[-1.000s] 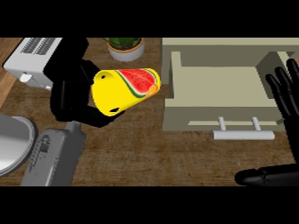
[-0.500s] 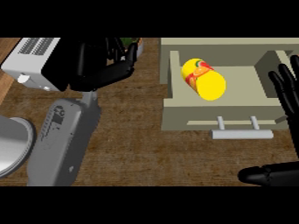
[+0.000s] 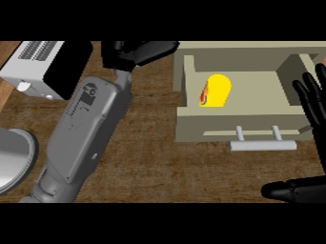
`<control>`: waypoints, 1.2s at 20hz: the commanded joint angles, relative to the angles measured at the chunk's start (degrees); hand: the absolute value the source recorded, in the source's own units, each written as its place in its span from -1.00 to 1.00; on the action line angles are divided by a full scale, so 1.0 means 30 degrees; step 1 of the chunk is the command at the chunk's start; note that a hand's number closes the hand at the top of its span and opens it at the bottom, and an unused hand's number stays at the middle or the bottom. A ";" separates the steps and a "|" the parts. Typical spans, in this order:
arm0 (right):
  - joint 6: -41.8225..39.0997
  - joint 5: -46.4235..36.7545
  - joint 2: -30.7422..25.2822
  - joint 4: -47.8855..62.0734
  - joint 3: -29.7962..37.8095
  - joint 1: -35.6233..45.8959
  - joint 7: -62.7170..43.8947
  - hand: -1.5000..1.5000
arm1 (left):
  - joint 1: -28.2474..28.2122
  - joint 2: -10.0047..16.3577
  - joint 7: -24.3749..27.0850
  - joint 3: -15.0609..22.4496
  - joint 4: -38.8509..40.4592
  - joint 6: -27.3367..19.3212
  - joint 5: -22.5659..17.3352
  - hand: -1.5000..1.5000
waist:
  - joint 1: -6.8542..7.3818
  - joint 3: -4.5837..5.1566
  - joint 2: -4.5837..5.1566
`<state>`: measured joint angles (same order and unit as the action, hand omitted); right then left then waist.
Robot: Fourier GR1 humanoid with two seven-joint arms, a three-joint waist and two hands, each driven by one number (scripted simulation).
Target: Pick up the cup, place it into the drawer and close the drawer
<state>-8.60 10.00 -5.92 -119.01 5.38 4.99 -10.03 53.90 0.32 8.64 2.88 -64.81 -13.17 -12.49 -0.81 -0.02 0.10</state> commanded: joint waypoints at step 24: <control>-0.1081 0.1185 -0.0640 -0.0031 0.0540 0.0250 0.0293 -1.00 | 0.7381 -0.0105 0.3642 0.5739 1.3214 -0.3339 -0.5620 1.00 | -0.1289 -0.0016 0.0275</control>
<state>-10.48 10.46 -6.05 -116.90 5.16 5.38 -7.35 72.52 0.01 19.32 18.43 -29.72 -23.06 -27.92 -3.77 -0.06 0.74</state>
